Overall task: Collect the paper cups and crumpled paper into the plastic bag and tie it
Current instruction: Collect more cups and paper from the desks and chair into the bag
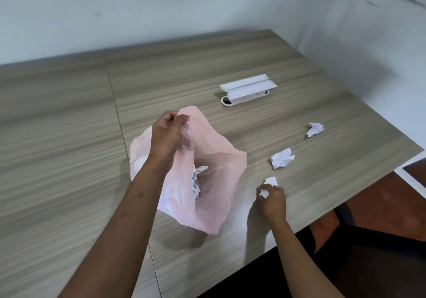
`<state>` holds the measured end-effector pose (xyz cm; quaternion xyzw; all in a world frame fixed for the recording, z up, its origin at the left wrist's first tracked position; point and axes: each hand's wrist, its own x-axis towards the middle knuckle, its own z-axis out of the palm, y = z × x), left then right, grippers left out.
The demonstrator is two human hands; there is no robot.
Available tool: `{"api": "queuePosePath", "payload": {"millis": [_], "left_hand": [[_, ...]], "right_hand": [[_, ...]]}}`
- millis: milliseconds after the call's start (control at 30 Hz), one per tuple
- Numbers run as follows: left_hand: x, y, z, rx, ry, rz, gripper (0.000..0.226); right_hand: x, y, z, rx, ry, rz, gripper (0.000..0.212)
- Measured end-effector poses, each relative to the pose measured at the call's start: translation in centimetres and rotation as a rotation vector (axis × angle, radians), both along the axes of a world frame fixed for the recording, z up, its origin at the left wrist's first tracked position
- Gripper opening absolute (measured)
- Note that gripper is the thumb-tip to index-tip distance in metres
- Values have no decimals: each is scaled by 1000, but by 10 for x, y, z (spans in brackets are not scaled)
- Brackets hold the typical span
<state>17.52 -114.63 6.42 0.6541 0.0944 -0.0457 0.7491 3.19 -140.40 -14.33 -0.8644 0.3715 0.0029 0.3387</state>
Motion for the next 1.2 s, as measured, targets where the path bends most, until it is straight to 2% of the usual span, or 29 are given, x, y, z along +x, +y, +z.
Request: {"api": "queuePosePath", "payload": {"millis": [200, 367, 467, 567, 633, 767, 833, 900, 967, 1067, 1200], "left_hand": [[3, -15, 18, -24, -20, -19, 17], [6, -42, 32, -63, -53, -61, 20], [7, -58, 37, -17, -87, -92, 22], [8, -66, 32, 107, -147, -137, 19], [9, -63, 25, 209, -183, -173, 13], [11, -51, 17, 414, -269, -191, 13], [6, -48, 17, 474, -303, -176, 17], [4, -49, 16, 466, -282, -178, 16], [5, -53, 12, 461, -266, -185, 14], [7, -63, 8, 448, -261, -174, 15], [12, -79, 7, 401, -238, -138, 16]], "right_hand": [[-11, 12, 39, 216, -247, -196, 28], [-2, 26, 110, 279, -536, -294, 28], [4, 40, 157, 328, -722, -301, 29], [5, 57, 183, 330, -844, -209, 31], [5, 67, 189, 357, -857, -104, 32], [15, 86, 180, 378, -727, 93, 32], [29, 90, 172, 409, -588, 200, 35], [43, 89, 168, 389, -363, 421, 39], [49, 82, 167, 364, -282, 556, 35], [44, 58, 181, 453, -368, 464, 24], [38, 8, 189, 462, -557, 140, 15]]}}
